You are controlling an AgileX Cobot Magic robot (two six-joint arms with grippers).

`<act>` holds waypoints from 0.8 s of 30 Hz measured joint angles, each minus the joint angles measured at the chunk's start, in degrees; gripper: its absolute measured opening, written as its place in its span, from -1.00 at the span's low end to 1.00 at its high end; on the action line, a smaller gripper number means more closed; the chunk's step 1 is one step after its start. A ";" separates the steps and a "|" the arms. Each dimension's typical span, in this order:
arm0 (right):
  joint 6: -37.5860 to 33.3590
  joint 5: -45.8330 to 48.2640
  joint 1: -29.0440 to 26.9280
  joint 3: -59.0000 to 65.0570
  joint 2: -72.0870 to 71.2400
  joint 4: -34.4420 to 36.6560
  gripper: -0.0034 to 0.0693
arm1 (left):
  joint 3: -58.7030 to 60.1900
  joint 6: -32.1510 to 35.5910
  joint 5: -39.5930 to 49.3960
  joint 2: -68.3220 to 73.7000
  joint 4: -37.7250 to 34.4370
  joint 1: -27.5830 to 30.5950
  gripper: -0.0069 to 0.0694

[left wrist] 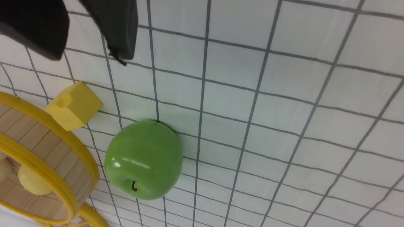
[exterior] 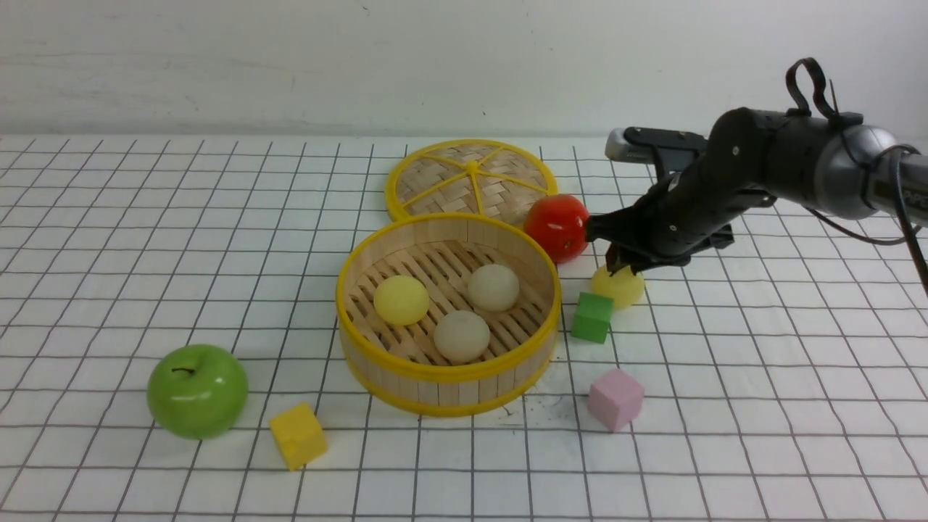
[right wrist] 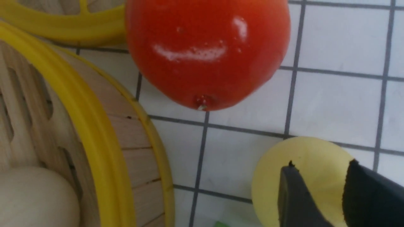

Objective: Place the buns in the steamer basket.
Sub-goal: Use the right arm to grab a steamed stuffed bun

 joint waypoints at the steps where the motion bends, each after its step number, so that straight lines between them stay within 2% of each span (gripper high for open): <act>1: 0.00 0.00 0.00 0.00 0.07 0.00 -0.20 | 0.00 0.00 0.00 0.00 0.00 0.00 -0.20; 9: 0.00 1.52 0.00 0.00 1.73 -0.58 -0.23 | 0.00 0.00 0.00 0.00 0.00 0.00 -0.20; 12: 0.00 2.18 0.00 -0.10 1.73 -0.82 -0.37 | 0.00 0.00 0.00 0.00 0.00 0.00 -0.20; 18: 0.00 4.03 -0.05 -0.21 1.31 -2.08 -0.87 | 0.00 0.00 0.00 0.00 0.00 0.00 -0.20; 24: 0.00 5.72 -0.05 -0.15 -1.15 -3.50 -0.90 | 0.00 0.00 0.00 0.00 0.00 0.00 -0.20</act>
